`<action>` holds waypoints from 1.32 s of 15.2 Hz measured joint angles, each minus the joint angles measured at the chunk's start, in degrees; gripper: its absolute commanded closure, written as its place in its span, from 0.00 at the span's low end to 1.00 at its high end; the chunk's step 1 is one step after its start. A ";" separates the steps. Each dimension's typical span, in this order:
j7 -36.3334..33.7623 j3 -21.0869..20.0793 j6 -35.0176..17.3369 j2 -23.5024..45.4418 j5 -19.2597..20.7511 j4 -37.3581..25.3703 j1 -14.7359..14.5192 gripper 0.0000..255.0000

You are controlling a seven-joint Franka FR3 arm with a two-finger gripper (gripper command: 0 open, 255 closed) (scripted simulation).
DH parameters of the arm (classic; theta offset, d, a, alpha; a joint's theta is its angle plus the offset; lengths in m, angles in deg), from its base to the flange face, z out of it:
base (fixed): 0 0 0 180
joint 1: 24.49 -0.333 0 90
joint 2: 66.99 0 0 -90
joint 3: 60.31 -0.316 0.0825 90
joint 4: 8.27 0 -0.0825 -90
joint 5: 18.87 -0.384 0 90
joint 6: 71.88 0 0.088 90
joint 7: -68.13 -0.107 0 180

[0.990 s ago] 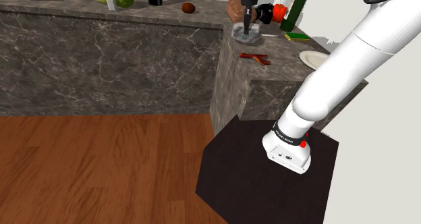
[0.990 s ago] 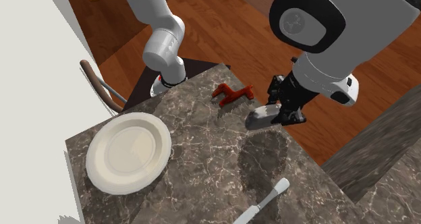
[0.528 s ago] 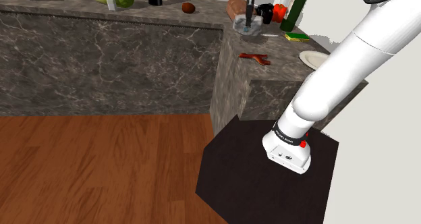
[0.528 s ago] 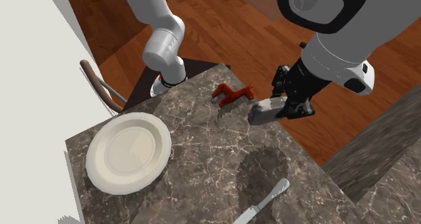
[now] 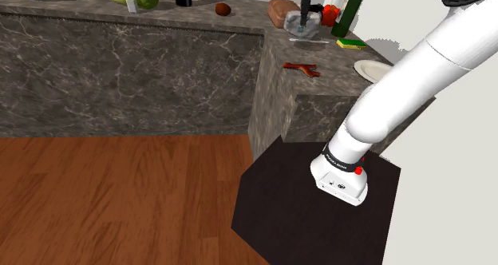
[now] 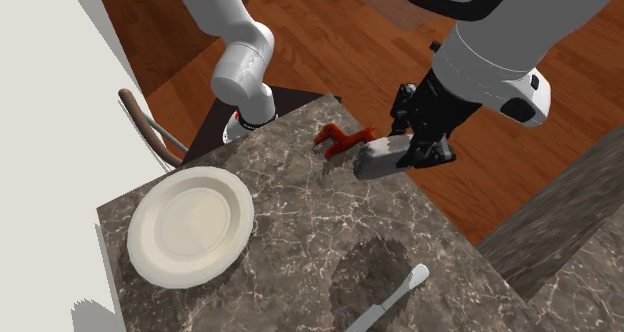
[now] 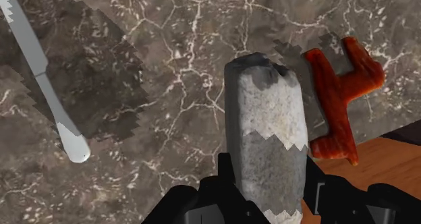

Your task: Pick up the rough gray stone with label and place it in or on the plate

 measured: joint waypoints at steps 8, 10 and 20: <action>5.48 2.99 1.22 -10.97 6.12 7.92 4.19 1.00; 7.12 3.92 1.52 -13.47 7.76 9.56 5.38 1.00; 17.41 9.51 4.44 -24.44 16.48 14.02 11.91 1.00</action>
